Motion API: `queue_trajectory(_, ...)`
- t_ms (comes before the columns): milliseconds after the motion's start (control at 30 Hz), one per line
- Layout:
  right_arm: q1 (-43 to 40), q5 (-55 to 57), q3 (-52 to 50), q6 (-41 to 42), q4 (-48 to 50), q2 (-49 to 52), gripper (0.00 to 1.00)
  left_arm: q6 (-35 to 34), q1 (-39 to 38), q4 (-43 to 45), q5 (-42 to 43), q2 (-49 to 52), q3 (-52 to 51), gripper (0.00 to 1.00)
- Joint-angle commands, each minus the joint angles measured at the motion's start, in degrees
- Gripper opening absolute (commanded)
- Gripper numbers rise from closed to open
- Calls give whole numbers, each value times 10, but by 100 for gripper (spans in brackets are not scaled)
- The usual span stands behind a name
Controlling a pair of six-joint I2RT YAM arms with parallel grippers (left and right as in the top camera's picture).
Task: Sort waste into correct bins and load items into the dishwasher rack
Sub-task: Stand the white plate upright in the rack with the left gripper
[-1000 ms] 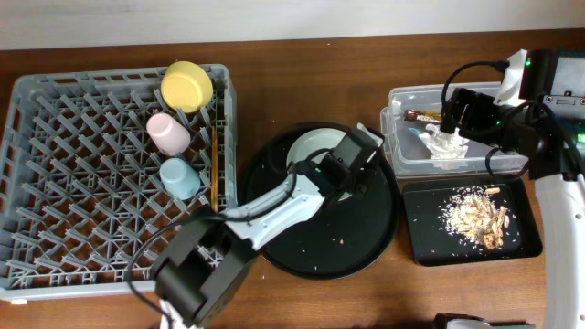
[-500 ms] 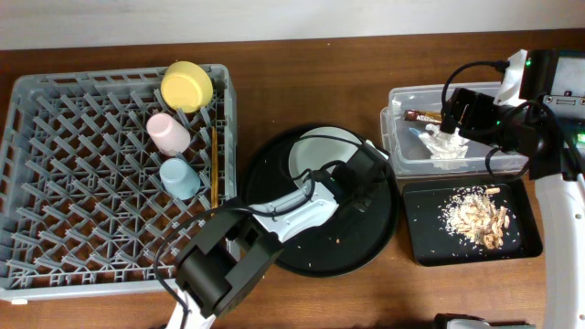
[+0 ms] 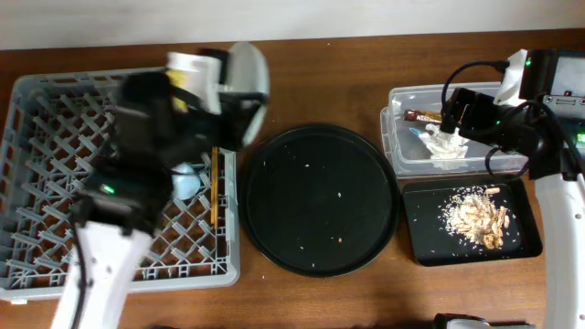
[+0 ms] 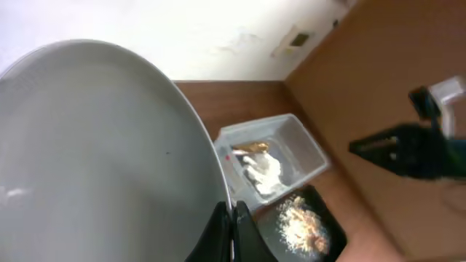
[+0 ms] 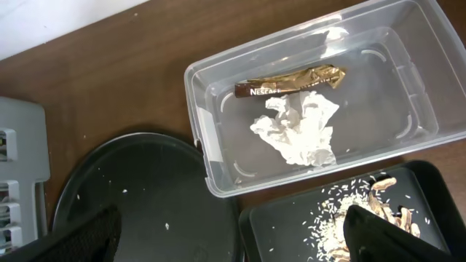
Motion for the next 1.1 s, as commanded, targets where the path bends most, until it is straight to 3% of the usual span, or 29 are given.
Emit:
queue_trajectory(0,-2,7,10,-6,1,-1,99,-43,157,0,285,62,-1,0)
queue_trajectory(233,-2,7,10,-6,1,-1,99,-44,264,34,494,260,-1,0)
queue_trajectory(567,-2,7,10,-6,1,-1,99,-35,283,58,392,385,-1,1)
queue_trajectory(600,-2,7,10,-6,1,-1,99,-35,289,58,376,392,-1,14)
queue_trajectory(633,-2,7,10,-6,1,-1,99,-36,299,59,365,393,-1,60)
queue_trajectory(667,-2,7,10,-6,1,-1,99,-49,309,65,365,393,-1,79)
queue_trajectory(733,-2,7,10,-6,1,-1,99,-60,321,73,366,393,-1,98)
queue_trajectory(900,-2,7,10,-6,1,-1,99,-79,377,82,386,371,22,99)
queue_trajectory(1067,-2,7,10,-6,1,-1,99,-90,388,82,384,267,71,99)
